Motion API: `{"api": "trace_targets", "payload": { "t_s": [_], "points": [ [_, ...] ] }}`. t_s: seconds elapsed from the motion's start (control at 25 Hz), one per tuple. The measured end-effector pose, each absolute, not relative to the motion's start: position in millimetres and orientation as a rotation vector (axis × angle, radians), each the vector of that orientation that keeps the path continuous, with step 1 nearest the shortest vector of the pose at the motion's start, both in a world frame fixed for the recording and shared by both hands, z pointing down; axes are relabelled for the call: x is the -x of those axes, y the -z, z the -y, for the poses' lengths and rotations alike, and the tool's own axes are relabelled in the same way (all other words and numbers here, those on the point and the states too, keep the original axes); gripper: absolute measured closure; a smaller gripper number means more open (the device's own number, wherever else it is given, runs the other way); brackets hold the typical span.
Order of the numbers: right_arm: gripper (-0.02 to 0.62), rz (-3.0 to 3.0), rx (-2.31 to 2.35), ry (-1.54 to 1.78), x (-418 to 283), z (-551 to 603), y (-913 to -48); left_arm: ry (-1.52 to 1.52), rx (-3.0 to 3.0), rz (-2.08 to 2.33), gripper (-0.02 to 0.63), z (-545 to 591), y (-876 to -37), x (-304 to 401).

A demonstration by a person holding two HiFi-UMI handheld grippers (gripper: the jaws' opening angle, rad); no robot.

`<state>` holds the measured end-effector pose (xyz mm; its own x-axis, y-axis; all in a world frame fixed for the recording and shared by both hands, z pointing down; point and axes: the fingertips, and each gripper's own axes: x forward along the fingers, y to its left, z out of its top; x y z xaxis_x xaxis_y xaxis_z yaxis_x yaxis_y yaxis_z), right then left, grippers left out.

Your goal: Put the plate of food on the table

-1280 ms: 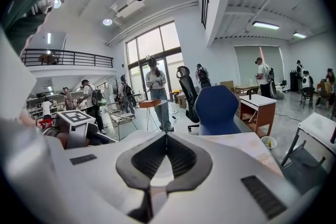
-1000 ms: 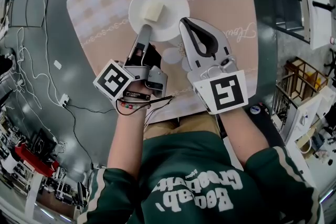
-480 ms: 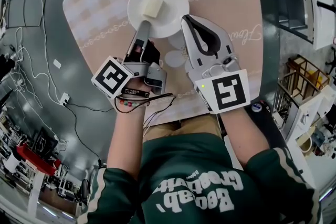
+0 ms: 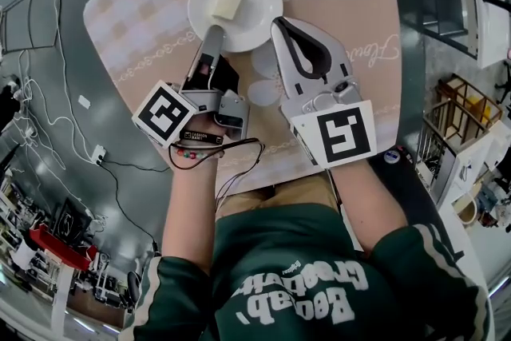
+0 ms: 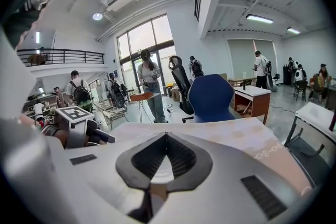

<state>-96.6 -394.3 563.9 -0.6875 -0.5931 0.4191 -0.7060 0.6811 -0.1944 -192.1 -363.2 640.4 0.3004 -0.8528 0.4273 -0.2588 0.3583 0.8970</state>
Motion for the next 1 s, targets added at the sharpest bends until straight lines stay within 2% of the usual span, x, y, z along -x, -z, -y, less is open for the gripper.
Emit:
{"api": "trace_targets", "payload": {
  "t_s": [0.44,1.0],
  "points": [
    [0.580,2.558,-1.039,-0.538,98.1,392.8,-571.5,0.520,-1.140,1.241,0.571,364.2,-655.8,191.5],
    [0.580,2.554,-1.062,-0.552,88.7,390.3,-572.6,0.309,-1.181,1.392,0.571,354.5,-663.3,191.9]
  ]
}}
